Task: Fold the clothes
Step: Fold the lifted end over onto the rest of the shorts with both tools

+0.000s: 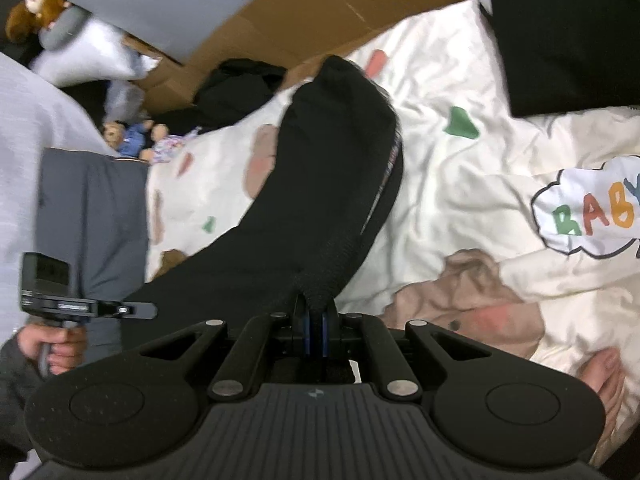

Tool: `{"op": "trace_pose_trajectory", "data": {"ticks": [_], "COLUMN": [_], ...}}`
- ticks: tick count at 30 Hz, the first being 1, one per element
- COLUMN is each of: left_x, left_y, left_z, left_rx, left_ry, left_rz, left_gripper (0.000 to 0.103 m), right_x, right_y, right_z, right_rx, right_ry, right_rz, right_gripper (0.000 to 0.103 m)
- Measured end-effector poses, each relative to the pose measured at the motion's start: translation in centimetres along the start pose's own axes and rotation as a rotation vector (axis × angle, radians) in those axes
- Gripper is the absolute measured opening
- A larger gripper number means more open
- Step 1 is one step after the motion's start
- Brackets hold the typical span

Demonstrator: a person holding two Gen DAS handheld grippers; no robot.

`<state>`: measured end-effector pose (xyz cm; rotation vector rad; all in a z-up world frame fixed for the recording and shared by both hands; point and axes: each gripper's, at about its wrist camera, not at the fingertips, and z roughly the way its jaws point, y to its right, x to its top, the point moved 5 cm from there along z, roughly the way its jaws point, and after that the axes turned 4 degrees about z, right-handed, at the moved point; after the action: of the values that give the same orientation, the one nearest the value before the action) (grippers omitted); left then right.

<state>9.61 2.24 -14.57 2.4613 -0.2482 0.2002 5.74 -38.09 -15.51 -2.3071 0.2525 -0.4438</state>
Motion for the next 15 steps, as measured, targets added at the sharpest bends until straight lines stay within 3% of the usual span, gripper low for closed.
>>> {"op": "trace_pose_trajectory", "data": {"ticks": [15], "left_x": [-4.3], "left_y": [1.0], "left_z": [-5.2], "left_rx": [-0.060], "left_ry": [-0.017], "left_rz": [-0.012], "left_gripper": [0.007], "right_x": [-3.5], "right_y": [-5.0], "right_z": [-6.0], "right_rx": [0.128], "right_ry": [-0.046], "right_rz": [-0.024], "right_gripper": [0.006]}}
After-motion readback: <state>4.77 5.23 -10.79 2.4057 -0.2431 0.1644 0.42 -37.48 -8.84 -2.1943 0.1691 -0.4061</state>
